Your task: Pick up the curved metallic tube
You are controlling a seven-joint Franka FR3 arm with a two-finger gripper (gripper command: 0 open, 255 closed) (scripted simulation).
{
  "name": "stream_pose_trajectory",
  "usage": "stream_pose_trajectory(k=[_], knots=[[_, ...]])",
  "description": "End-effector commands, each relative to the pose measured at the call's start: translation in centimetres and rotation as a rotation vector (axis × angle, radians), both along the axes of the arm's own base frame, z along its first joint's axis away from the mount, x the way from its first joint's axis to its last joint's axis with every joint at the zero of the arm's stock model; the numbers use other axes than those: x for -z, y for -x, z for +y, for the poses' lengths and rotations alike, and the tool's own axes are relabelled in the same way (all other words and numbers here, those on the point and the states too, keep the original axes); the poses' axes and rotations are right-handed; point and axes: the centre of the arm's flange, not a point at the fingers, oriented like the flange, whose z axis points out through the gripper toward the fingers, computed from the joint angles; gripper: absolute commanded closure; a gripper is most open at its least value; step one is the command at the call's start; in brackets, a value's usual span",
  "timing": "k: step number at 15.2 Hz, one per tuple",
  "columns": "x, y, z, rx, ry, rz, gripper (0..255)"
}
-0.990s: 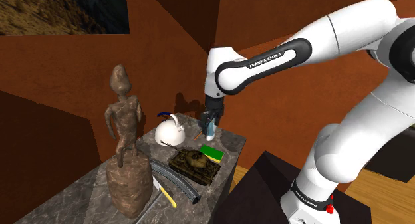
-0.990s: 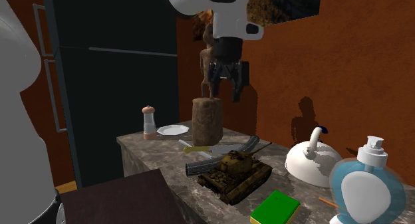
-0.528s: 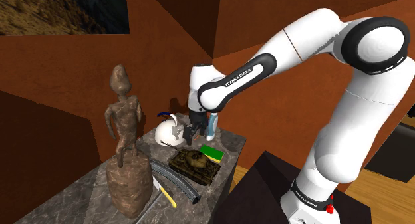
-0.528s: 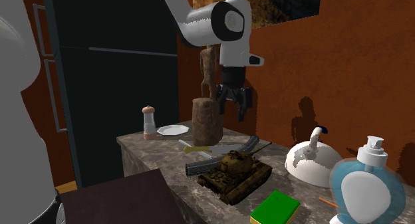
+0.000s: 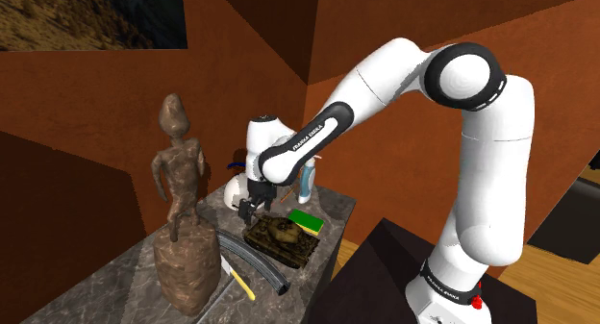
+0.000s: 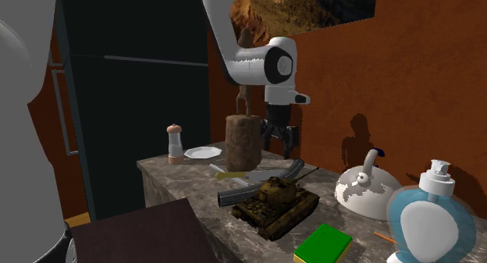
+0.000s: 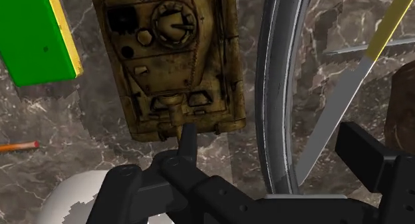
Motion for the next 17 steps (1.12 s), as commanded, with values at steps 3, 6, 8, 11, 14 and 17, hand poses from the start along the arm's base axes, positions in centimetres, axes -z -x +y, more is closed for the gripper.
stream_pose_trajectory(k=[3, 6, 8, 11, 14, 17], knots=[[4.0, -2.6, 2.4, -0.011, -0.001, -0.009, 0], [6.9, -4.6, 4.2, -0.019, -0.002, -0.016, 0], [8.8, -5.9, 5.4, -0.024, -0.002, -0.02, 0], [10.2, -6.2, 5.6, -0.025, -0.002, -0.021, 0], [11.8, -6.2, 5.6, -0.025, -0.002, -0.021, 0], [13.1, -6.2, 5.6, -0.025, -0.002, -0.021, 0]])
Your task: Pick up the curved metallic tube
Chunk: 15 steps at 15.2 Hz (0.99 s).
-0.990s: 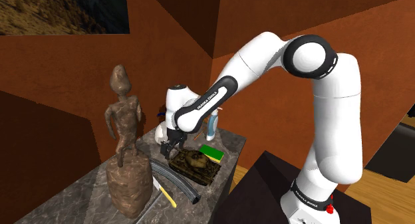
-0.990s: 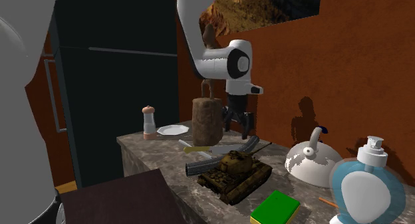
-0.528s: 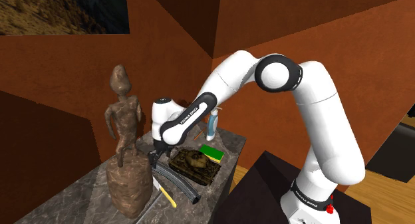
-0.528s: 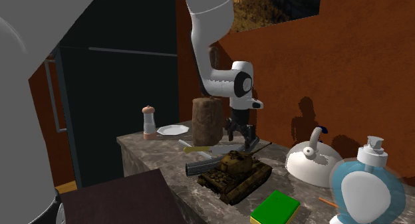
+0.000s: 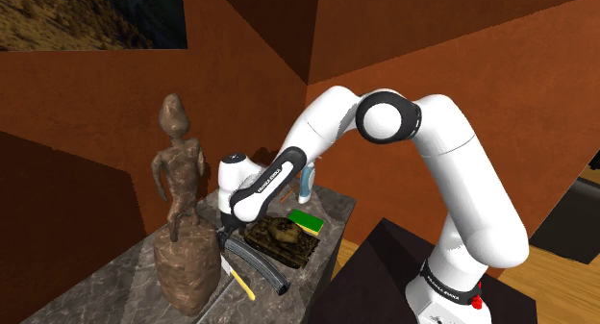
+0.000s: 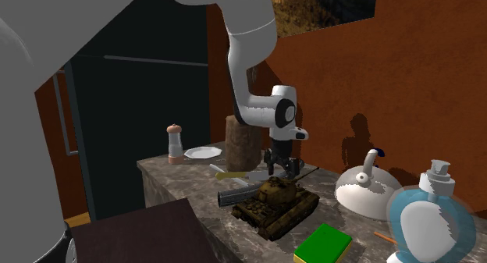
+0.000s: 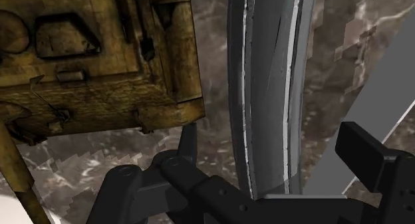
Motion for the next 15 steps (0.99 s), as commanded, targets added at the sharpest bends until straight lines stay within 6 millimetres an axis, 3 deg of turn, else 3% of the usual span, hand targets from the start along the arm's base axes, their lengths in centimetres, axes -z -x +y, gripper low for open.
stream_pose_trajectory(k=[1, 2, 11, 15], knots=[[0.4, 0.1, 0.0, 0.0, 0.0, 0.001, 0], [0.3, 0.1, 0.0, 0.0, 0.0, 0.001, 255], [0.4, 0.1, 0.0, 0.0, 0.0, 0.001, 255], [-1.7, 0.1, 0.0, 0.0, 0.0, 0.001, 255]])
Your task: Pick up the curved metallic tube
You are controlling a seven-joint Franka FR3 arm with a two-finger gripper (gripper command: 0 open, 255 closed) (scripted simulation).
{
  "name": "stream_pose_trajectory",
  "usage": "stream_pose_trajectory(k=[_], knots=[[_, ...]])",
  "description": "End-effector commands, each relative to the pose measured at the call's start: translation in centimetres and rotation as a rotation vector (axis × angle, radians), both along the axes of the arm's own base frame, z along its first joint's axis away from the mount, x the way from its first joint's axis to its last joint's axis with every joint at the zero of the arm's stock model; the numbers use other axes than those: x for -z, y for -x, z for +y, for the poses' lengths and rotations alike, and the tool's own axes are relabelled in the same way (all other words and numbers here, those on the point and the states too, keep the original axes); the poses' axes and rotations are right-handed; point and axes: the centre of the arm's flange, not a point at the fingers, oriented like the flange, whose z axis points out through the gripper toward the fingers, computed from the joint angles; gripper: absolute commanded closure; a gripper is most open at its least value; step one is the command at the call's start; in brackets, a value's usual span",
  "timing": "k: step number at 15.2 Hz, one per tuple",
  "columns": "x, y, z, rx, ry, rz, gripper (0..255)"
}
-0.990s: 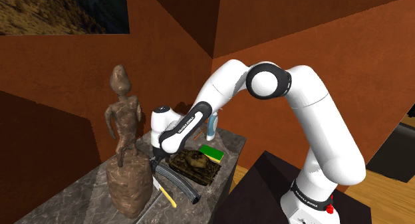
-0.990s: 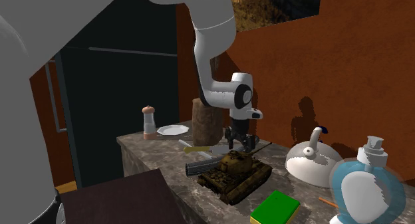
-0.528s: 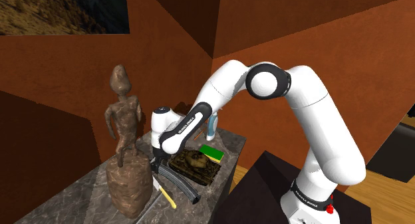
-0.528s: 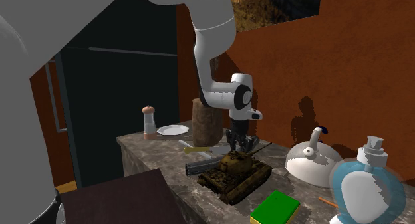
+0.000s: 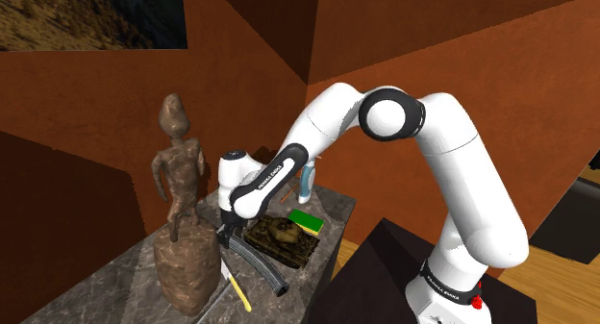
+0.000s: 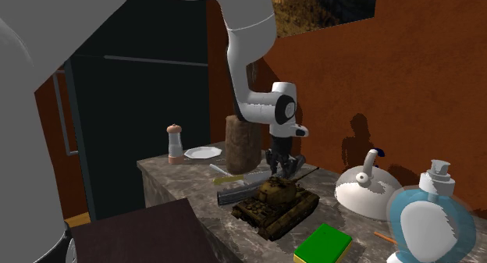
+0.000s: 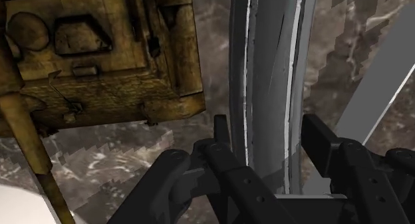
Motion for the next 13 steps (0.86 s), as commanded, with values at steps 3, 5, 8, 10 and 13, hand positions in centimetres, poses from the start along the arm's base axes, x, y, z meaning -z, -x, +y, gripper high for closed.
stream_pose_trajectory(k=[3, 5, 8, 10, 13], knots=[[-2.2, 0.0, 0.1, 0.0, 0.0, -0.001, 255], [-3.3, 0.0, 0.1, 0.0, 0.0, -0.001, 255], [-4.8, 0.0, 0.1, 0.0, 0.0, -0.001, 255], [-5.9, 0.0, 0.1, 0.0, 0.0, -0.001, 255], [-6.5, 0.0, 0.1, 0.0, 0.0, -0.001, 255]])
